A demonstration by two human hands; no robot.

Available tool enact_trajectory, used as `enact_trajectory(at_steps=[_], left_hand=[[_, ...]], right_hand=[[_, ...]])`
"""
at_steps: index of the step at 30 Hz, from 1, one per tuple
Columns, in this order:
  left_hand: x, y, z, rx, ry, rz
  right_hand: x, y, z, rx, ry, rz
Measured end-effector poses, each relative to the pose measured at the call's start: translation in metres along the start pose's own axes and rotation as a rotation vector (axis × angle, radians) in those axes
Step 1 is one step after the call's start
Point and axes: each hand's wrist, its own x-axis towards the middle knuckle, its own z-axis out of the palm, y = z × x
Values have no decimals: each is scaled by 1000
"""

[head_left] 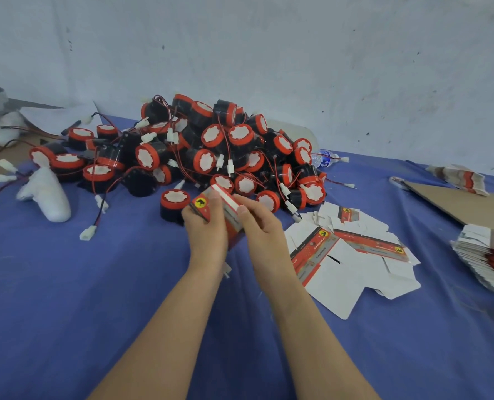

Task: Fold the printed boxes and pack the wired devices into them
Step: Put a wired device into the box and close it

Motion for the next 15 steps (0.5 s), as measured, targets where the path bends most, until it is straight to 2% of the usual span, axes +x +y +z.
enact_trajectory(at_steps=[4,7,12,15], left_hand=[[4,2,-2,-55,39,5],[2,-1,0,-66,20,41],[1,-4,1,4,16,78],[1,-3,0,13,19,63]], right_hand=[[0,1,0,80,-122,65],[-1,2,-1,91,-70,41],[0,-1,-4,380,-57,128],[0,-1,-5,363,-69,135]])
